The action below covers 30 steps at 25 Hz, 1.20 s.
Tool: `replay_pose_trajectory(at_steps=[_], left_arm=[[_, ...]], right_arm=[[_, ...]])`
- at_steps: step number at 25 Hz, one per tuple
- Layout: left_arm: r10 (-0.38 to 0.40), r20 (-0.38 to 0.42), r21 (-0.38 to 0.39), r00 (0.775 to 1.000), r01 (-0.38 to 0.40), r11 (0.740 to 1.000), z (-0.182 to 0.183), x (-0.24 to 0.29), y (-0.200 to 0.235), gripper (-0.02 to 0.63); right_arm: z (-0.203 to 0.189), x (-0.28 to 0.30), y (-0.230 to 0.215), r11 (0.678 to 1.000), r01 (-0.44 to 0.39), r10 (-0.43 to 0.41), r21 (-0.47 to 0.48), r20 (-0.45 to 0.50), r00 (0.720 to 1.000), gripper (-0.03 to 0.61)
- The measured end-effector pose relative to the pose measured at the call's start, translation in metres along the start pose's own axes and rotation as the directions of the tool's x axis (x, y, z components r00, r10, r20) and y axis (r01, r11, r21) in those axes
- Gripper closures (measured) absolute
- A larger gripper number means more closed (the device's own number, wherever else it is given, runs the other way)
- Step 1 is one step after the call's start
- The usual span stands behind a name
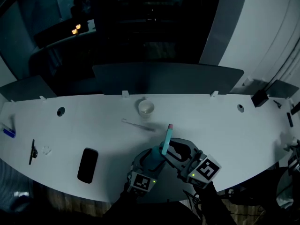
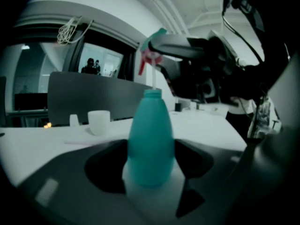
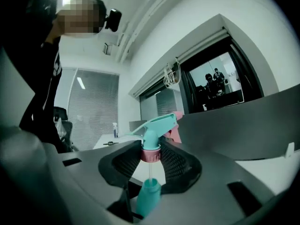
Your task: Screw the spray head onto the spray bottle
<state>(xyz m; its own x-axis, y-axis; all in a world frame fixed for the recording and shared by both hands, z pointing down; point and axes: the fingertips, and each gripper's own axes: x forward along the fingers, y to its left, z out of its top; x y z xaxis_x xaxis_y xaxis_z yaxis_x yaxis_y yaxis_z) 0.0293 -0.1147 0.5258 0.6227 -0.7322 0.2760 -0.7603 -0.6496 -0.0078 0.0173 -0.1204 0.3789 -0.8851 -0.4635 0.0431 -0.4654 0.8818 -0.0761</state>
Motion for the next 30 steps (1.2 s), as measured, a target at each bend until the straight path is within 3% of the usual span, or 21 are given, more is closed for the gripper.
replay_pose_trajectory(at_steps=[4, 10, 19, 24, 26, 28, 30], left_arm=[[0.009, 0.002, -0.001, 1.000, -0.009, 1.000, 0.001, 0.000, 0.001, 0.291], [0.016, -0.002, 0.000, 1.000, -0.016, 1.000, 0.000, 0.001, 0.001, 0.291], [0.029, -0.004, 0.000, 1.000, -0.029, 1.000, 0.001, 0.000, 0.001, 0.291], [0.061, -0.005, -0.014, 0.998, -0.062, 0.998, 0.000, -0.001, 0.001, 0.291], [0.079, 0.000, -0.028, 0.997, -0.079, 0.996, -0.001, -0.002, 0.003, 0.291], [0.053, 0.001, -0.025, 0.999, -0.053, 0.998, -0.001, -0.004, 0.006, 0.290], [-0.029, -0.026, 0.042, 0.999, 0.030, 0.999, 0.001, -0.005, 0.005, 0.279]], right_arm=[[-0.032, 0.003, 0.003, 0.998, 0.055, -0.055, -0.031, -0.008, 0.998, 0.459], [-0.051, 0.006, 0.002, 0.998, 0.068, -0.068, -0.018, -0.029, 0.997, 0.459], [-0.056, 0.005, 0.004, 0.986, 0.076, -0.082, -0.150, -0.030, 0.996, 0.459], [-0.058, 0.004, 0.003, 0.978, 0.181, -0.180, -0.102, 0.023, 0.983, 0.459], [-0.058, 0.005, 0.002, 0.980, 0.183, -0.182, -0.079, 0.024, 0.983, 0.459], [-0.056, 0.008, 0.003, 0.986, 0.155, -0.153, -0.065, 0.025, 0.988, 0.459], [-0.053, 0.008, 0.005, 0.991, 0.119, -0.118, -0.061, 0.017, 0.993, 0.459]])
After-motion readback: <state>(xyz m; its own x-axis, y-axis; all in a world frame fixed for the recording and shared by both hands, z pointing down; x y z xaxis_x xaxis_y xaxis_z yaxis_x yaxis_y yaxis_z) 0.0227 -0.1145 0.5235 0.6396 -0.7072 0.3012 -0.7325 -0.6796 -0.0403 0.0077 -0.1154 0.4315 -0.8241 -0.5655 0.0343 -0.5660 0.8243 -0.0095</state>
